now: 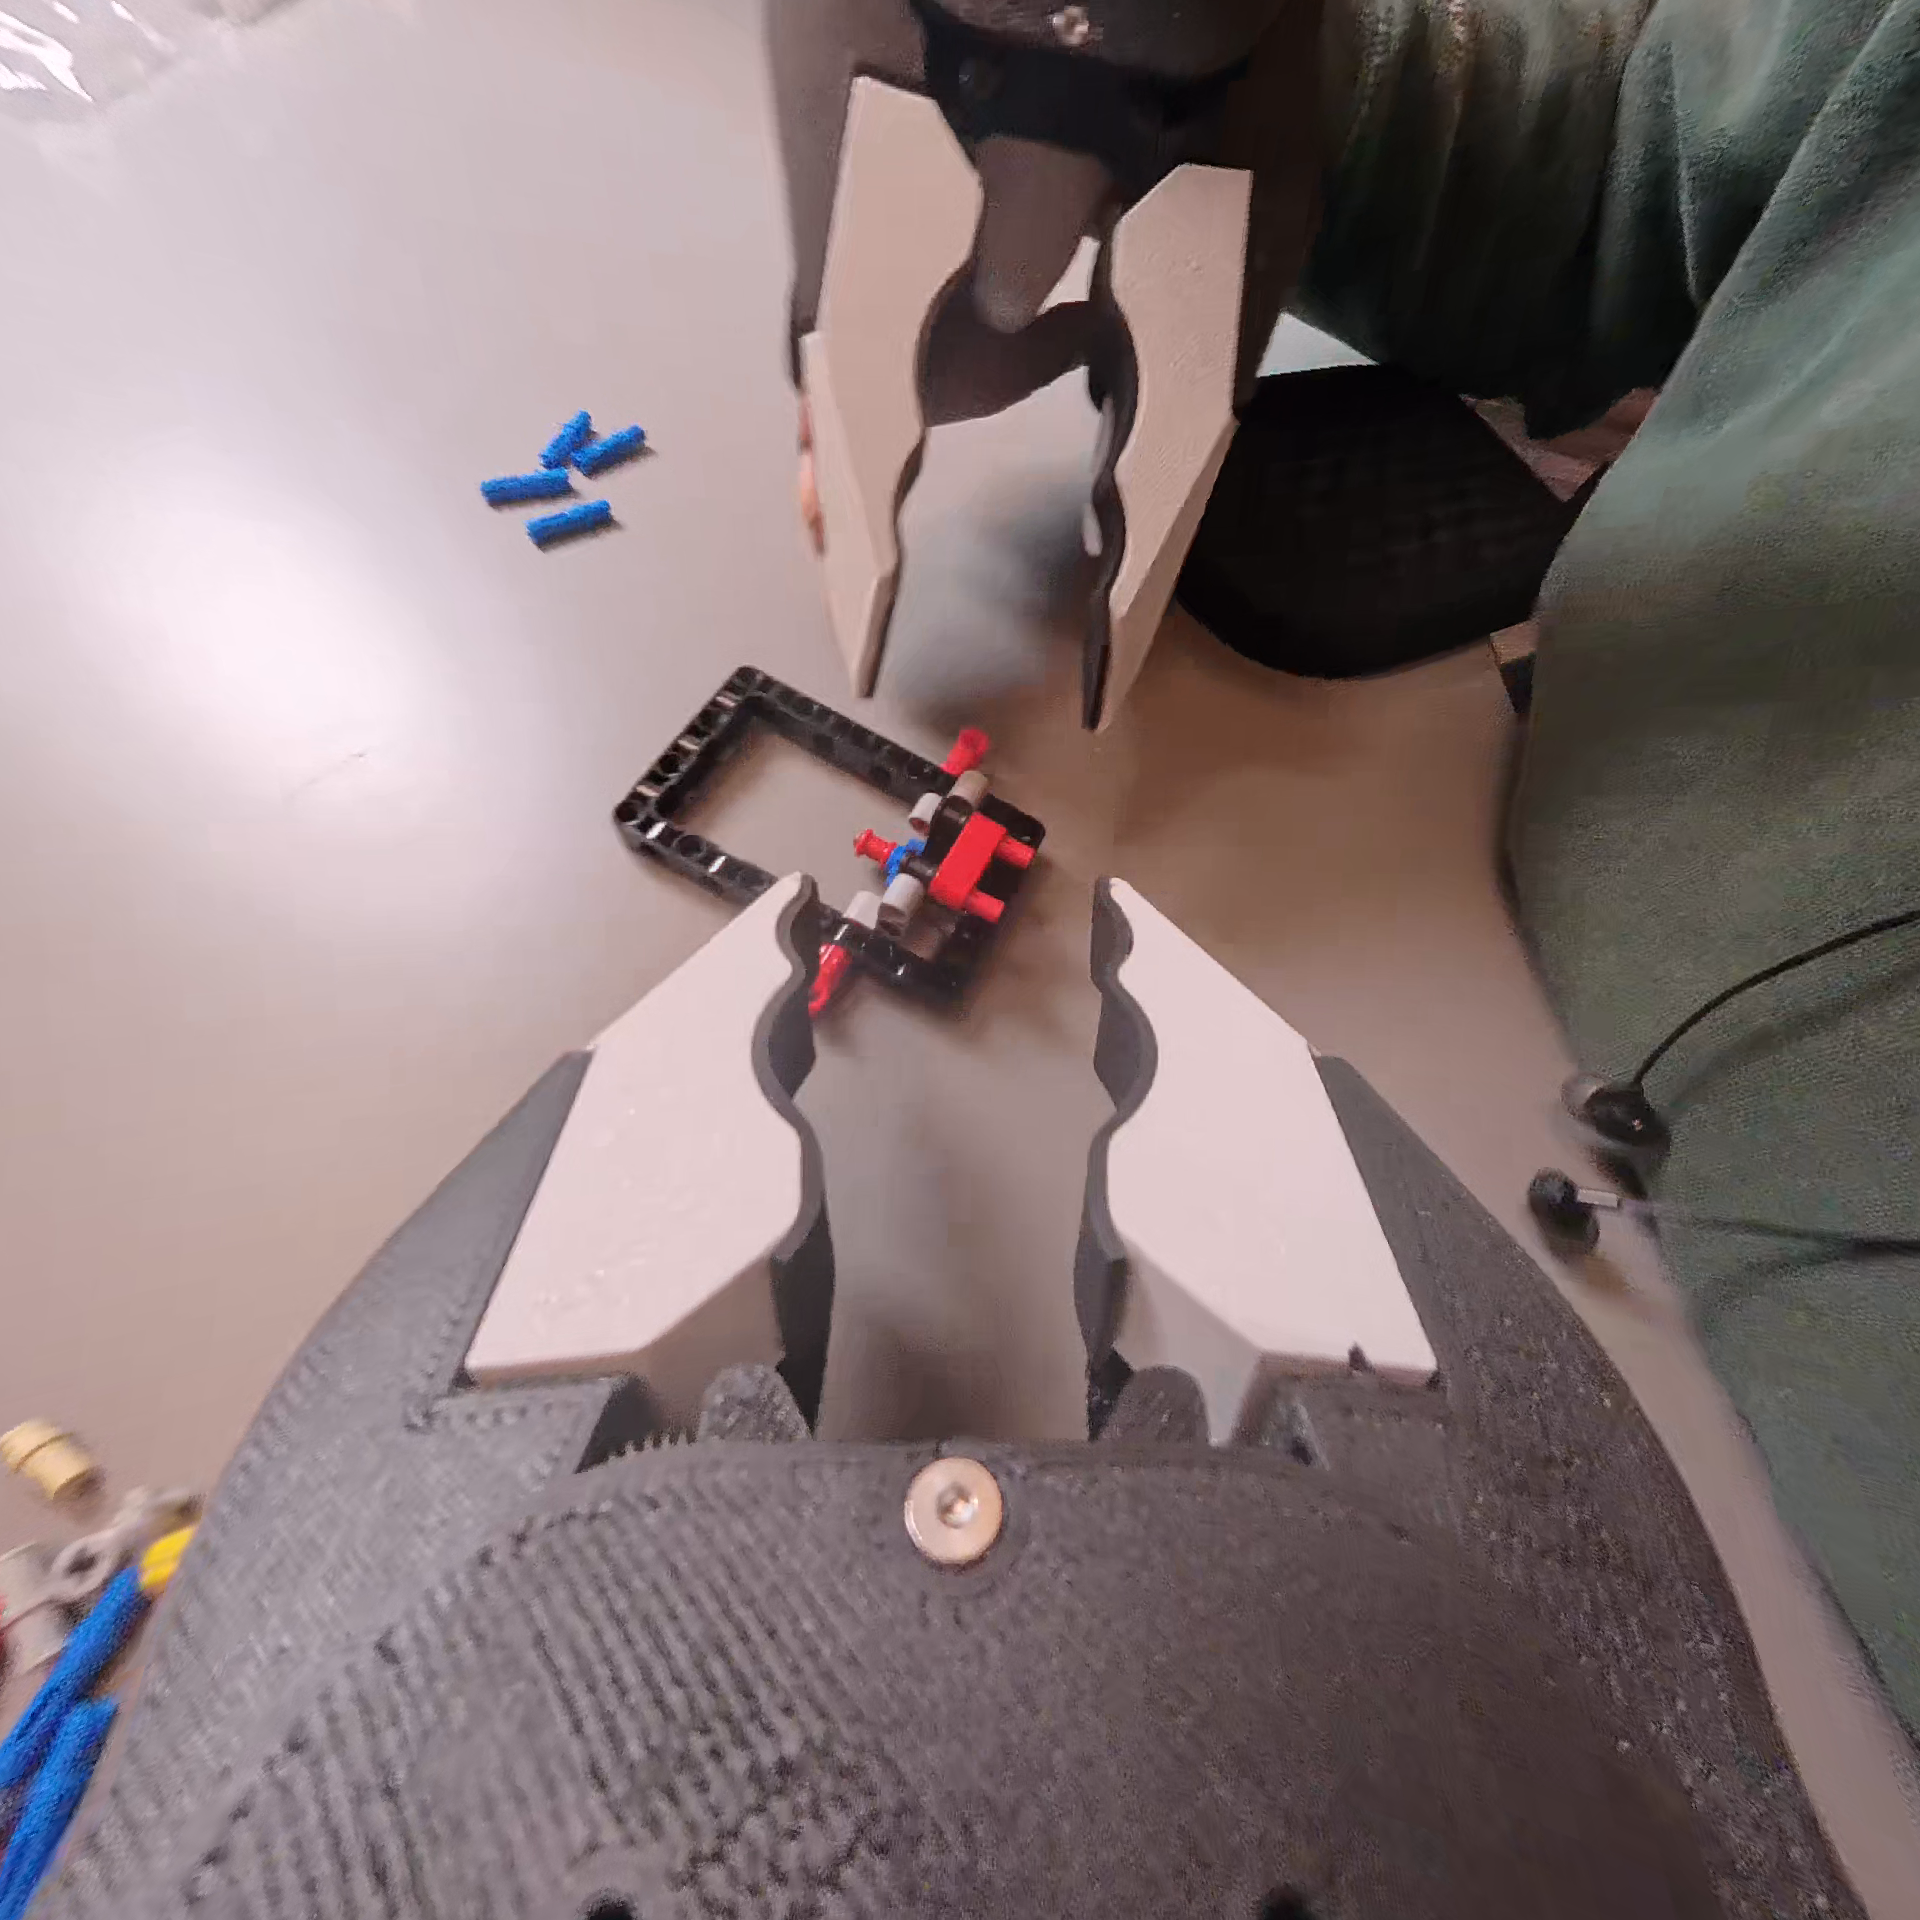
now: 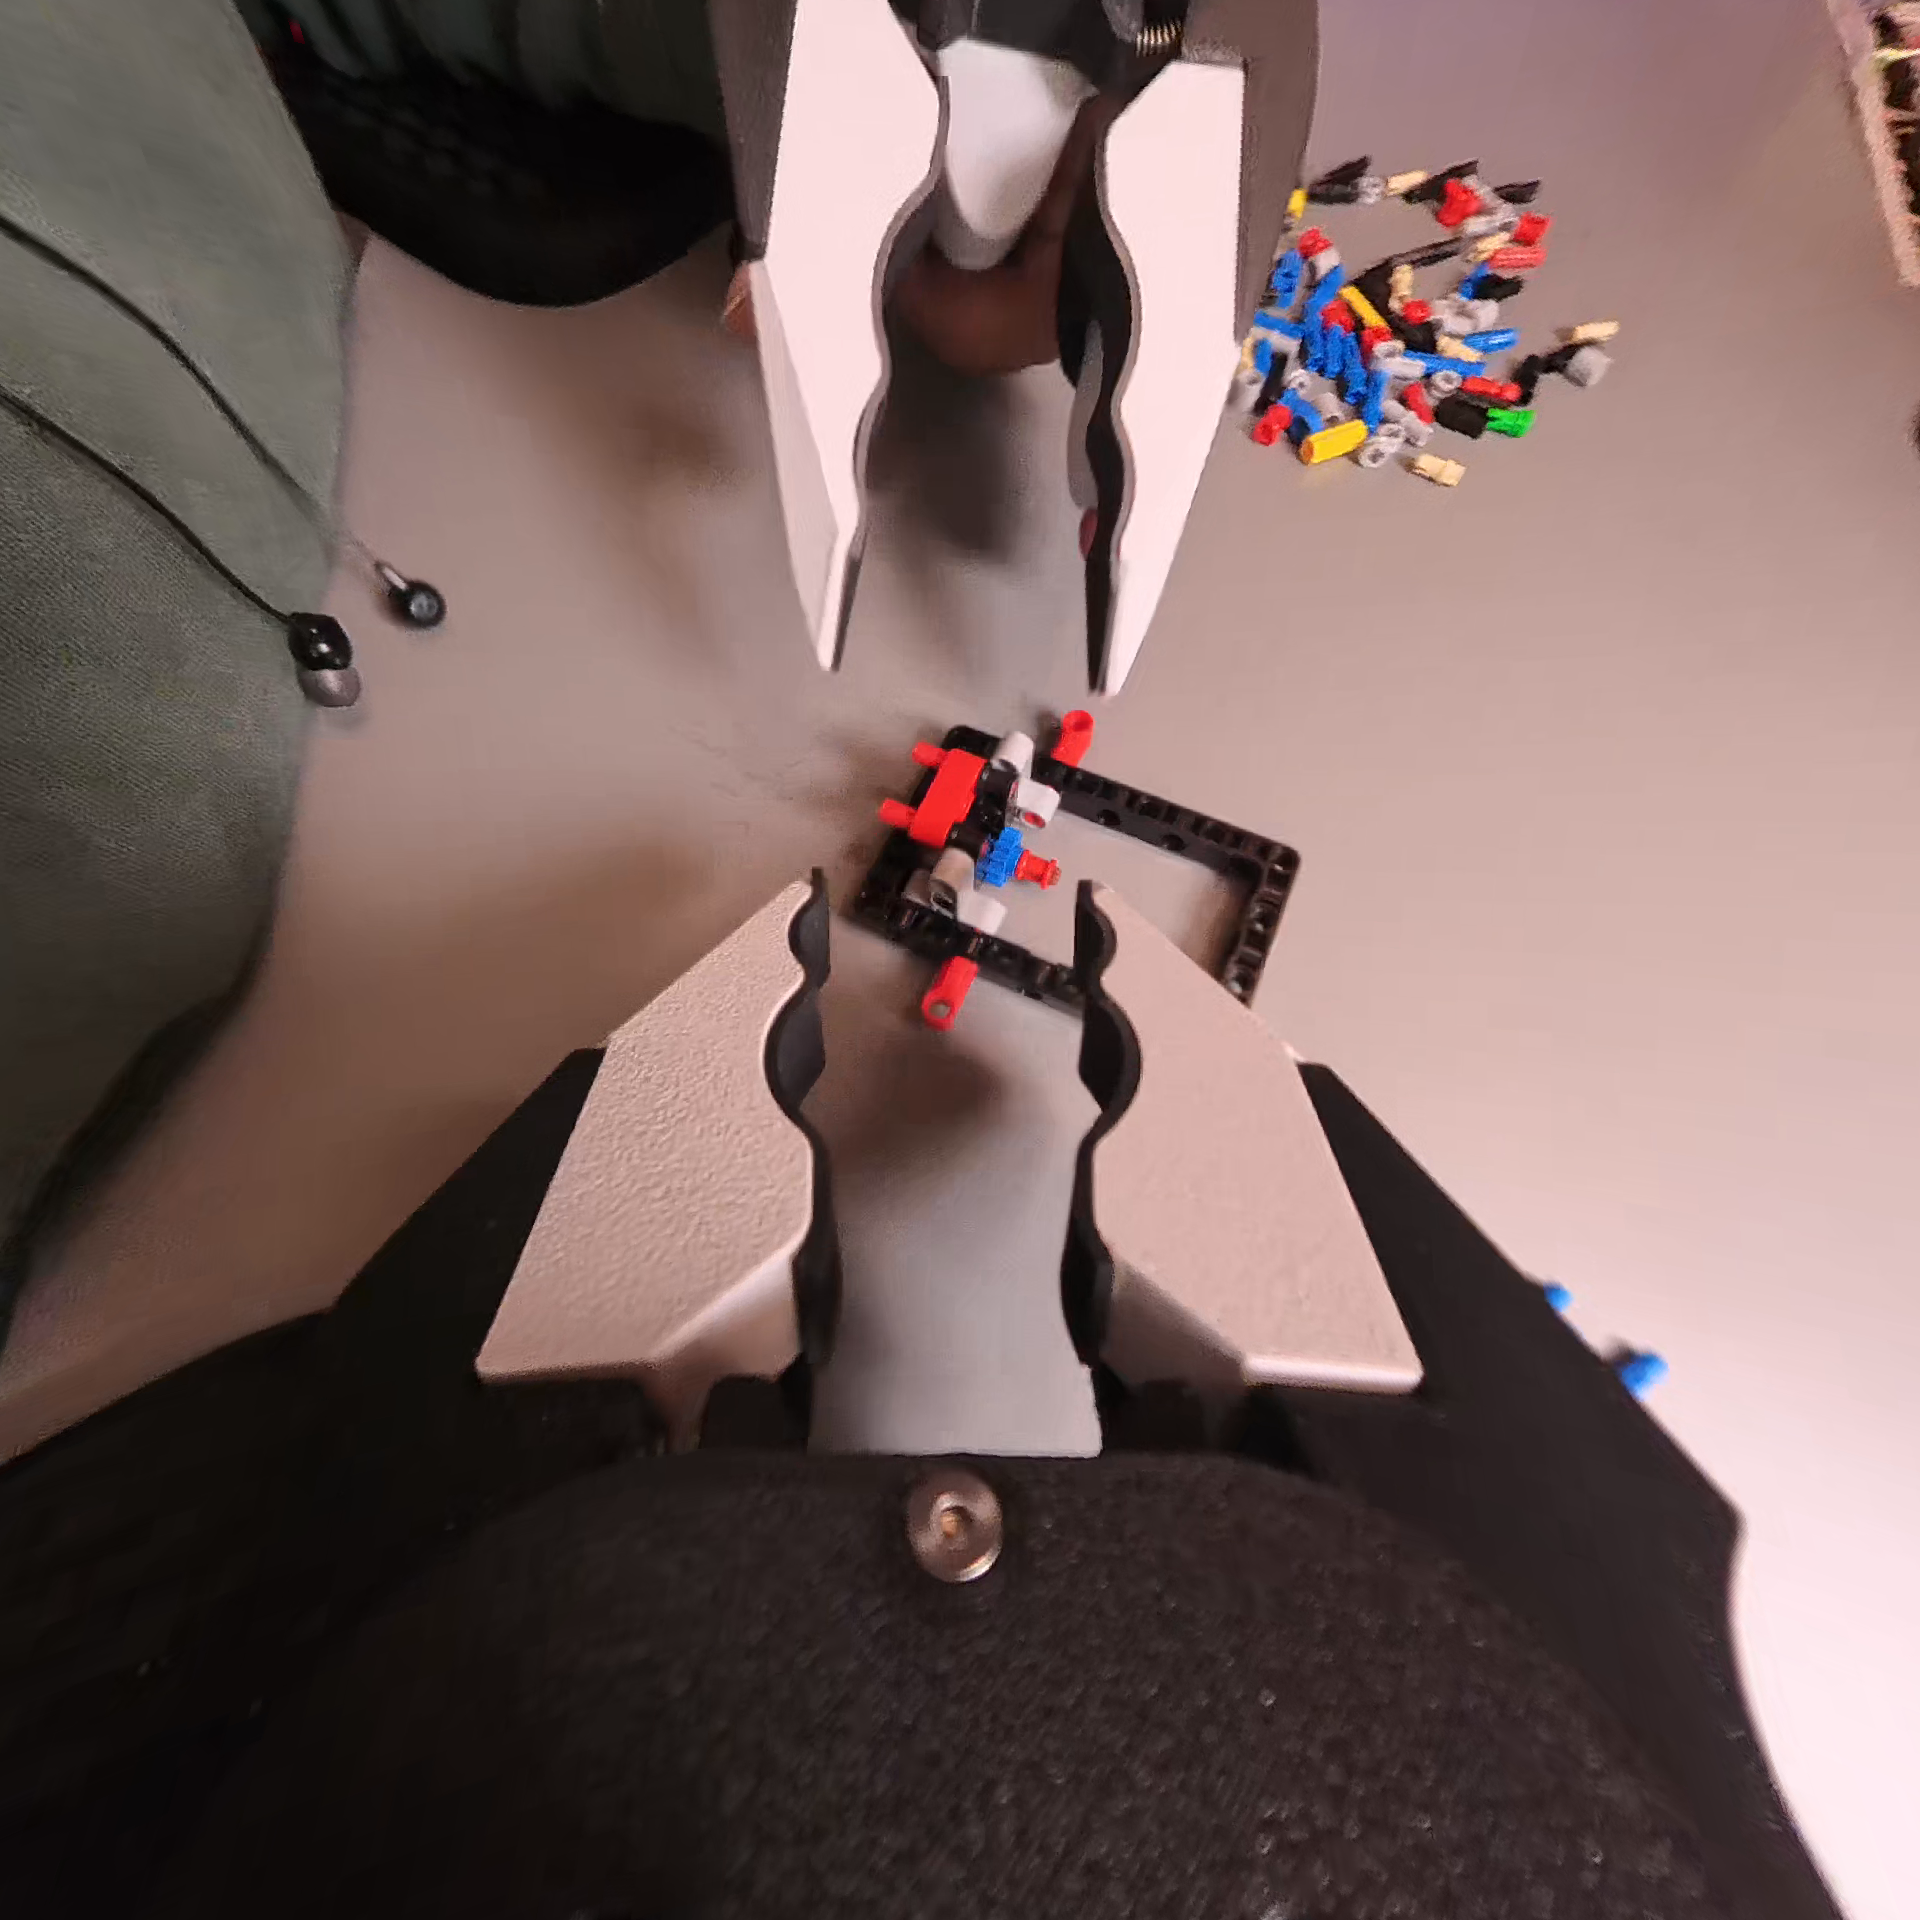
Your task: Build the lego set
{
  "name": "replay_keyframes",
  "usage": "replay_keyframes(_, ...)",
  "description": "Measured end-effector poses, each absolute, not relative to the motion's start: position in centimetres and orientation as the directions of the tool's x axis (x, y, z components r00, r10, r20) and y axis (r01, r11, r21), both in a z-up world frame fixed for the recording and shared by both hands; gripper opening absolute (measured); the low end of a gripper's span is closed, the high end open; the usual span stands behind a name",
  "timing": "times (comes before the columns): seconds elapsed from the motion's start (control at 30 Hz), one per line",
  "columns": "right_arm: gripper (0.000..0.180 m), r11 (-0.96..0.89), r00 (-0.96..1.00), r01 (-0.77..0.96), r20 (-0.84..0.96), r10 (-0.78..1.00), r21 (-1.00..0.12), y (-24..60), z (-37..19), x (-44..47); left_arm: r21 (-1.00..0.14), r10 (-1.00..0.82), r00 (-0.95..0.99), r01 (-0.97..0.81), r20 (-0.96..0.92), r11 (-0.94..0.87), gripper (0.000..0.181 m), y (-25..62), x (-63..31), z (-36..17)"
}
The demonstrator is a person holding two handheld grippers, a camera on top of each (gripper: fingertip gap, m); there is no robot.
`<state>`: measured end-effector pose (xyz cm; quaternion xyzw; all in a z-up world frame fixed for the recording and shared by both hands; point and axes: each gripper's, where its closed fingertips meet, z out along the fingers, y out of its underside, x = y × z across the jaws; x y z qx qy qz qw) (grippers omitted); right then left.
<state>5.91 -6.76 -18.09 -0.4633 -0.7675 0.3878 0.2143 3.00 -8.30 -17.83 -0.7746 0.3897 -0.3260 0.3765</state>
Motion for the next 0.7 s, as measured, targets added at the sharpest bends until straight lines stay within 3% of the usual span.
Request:
replay_keyframes(0.3, 0.032, 0.222, -0.226, 0.655, 0.094, 0.970, -0.723, -7.3, -20.2, 6.7, -0.797, -0.881, 0.472, -0.517, 0.040, -0.313, 0.035, -8.3, 2.4, -19.9)
replay_keyframes(0.47, 0.028, 0.179, -0.133, 0.689, 0.119, 0.984, -0.702, -7.8, -20.6, 6.3, -0.797, -0.895, 0.446, -0.533, 0.021, -0.285, 0.027, -8.8, 3.9, -19.7)
replay_keyframes(0.7, 0.027, 0.150, -0.027, 0.729, 0.192, 0.981, -0.667, -4.1, -19.9, 8.9, -0.831, -0.932, 0.348, -0.487, 0.098, -0.269, 0.028, -11.5, 5.4, -18.0)
